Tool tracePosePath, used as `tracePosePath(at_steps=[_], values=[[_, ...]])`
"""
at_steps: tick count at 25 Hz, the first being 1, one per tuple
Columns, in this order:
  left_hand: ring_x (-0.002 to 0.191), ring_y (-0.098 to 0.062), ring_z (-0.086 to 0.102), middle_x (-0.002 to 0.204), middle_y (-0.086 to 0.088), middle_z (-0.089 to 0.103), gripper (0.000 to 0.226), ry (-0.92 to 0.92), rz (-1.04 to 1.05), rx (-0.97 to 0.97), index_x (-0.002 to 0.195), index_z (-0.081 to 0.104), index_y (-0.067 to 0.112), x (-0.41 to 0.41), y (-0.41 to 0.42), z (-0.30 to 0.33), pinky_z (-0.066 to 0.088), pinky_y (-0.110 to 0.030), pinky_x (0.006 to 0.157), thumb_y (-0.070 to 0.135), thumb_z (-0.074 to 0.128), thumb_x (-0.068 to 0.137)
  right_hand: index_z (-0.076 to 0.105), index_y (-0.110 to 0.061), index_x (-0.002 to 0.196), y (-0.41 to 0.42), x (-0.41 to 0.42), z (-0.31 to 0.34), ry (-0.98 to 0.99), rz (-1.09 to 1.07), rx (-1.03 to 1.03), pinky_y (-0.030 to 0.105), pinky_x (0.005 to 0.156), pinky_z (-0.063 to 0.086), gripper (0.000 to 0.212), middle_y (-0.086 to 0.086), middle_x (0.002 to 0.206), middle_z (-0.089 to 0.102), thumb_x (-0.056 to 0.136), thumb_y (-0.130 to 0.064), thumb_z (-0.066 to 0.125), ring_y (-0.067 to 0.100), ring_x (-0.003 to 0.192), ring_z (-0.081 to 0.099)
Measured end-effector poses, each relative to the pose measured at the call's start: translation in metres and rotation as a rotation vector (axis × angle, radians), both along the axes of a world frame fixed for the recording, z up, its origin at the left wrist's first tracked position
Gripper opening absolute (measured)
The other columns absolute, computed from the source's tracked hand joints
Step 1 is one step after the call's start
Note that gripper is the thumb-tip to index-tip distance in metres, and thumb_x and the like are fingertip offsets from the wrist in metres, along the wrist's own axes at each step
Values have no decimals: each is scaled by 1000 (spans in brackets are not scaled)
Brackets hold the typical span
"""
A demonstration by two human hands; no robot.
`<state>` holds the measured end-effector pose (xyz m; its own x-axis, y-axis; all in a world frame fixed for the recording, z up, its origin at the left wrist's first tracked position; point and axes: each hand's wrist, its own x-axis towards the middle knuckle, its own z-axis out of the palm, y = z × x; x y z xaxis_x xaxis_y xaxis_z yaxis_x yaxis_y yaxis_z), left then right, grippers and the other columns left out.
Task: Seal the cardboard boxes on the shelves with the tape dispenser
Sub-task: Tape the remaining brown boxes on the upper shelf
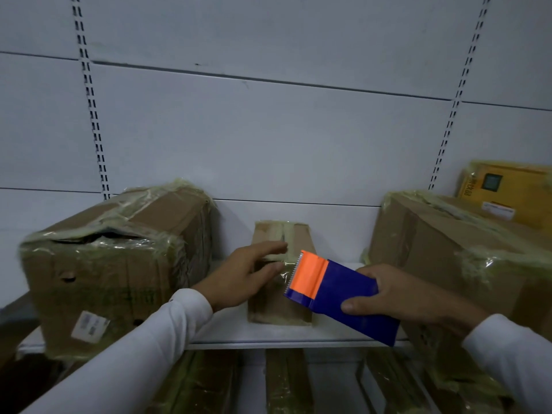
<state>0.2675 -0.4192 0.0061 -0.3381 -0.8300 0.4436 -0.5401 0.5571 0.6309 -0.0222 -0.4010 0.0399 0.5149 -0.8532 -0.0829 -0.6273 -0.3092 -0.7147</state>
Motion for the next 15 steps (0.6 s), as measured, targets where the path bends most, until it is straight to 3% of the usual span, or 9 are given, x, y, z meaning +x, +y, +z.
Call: tracePosePath(at_steps=[2, 5, 9, 15], values=[[118, -1, 53, 128, 7, 58, 40, 54, -123, 132, 137, 45, 17, -6, 7, 8, 44, -21, 100, 17, 50, 97, 60, -23, 108, 3, 4, 3, 4, 20, -13, 32, 80, 62, 46, -11, 98, 75, 73, -49, 75, 12, 93, 73], [116, -11, 57, 124, -1, 61, 33, 114, -226, 228, 131, 51, 11, -10, 12, 10, 46, -26, 99, 10, 44, 99, 60, -24, 108, 6, 9, 4, 20, 26, -27, 33, 81, 62, 47, -10, 99, 74, 71, -49, 75, 12, 94, 73], [96, -28, 60, 106, -24, 64, 26, 248, -305, 347, 115, 61, 0, -8, 18, 4, 47, -45, 92, 7, 41, 99, 61, -22, 110, 7, 13, 1, 46, 24, -22, 41, 85, 61, 47, -6, 102, 74, 74, -47, 77, 14, 95, 73], [98, -35, 50, 108, -30, 57, 42, 292, -356, 491, 120, 54, -9, 2, 21, -3, 39, -57, 94, 22, 45, 94, 61, -21, 110, 6, 24, -2, 56, 46, -13, 41, 84, 61, 40, -5, 101, 75, 80, -40, 77, 15, 93, 73]])
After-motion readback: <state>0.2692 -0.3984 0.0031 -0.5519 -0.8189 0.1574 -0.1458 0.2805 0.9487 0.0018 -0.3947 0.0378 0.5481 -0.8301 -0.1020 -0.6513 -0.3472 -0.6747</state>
